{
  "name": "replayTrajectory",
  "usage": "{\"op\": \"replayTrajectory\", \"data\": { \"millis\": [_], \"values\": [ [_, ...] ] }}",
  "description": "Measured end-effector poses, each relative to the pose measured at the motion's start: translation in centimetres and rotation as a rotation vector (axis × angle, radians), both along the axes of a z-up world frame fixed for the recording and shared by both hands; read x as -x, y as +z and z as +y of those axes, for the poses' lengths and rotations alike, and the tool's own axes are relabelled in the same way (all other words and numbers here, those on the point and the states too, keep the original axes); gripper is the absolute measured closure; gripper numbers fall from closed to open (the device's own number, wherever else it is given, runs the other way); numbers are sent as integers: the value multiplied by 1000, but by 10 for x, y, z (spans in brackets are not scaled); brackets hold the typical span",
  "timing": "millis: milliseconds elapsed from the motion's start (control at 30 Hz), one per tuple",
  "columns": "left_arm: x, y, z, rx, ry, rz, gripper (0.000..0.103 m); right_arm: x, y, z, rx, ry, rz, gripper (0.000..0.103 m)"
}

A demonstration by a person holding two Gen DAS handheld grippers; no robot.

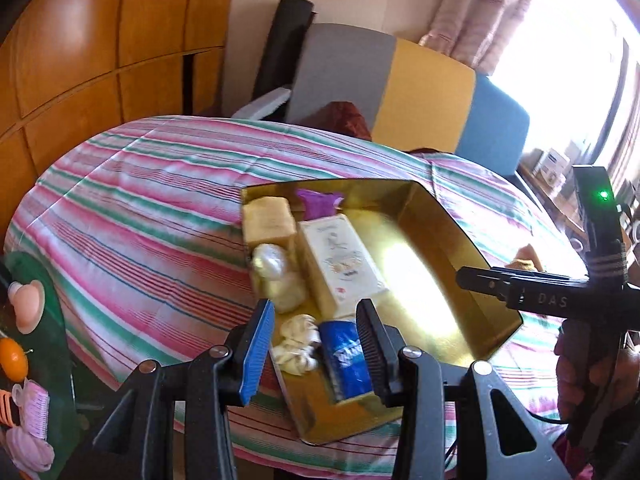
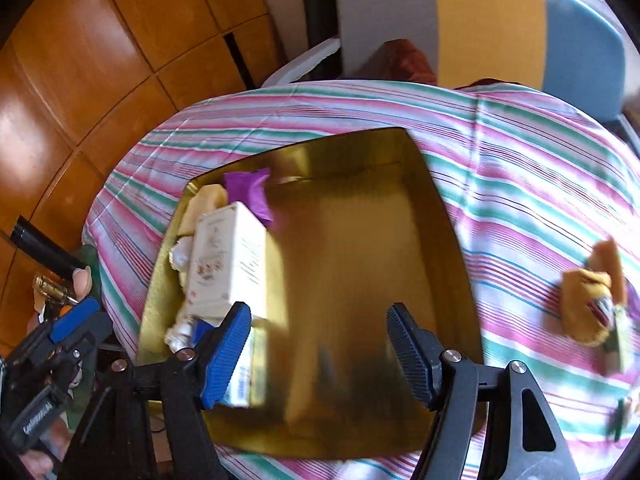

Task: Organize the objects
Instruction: 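Reach the left gripper to the yellow knitted pouch and close on it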

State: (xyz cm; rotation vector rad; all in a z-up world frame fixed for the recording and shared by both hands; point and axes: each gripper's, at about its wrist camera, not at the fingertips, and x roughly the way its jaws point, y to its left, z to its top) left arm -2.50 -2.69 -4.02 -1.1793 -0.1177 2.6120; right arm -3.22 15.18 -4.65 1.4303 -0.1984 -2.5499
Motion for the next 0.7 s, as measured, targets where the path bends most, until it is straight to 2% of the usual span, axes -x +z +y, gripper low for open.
{"op": "replayTrajectory", "data": {
  "millis": [233, 400, 700],
  "values": [
    [-10, 4, 34, 22, -81, 6, 60, -30, 6, 60, -17, -103, 32, 30],
    [-14, 6, 63, 38, -152, 0, 60, -52, 15, 124, -54, -229, 58, 28],
    [-25, 3, 131, 42, -337, -39, 60, -103, 18, 284, -111, -617, 71, 27]
  ]
}}
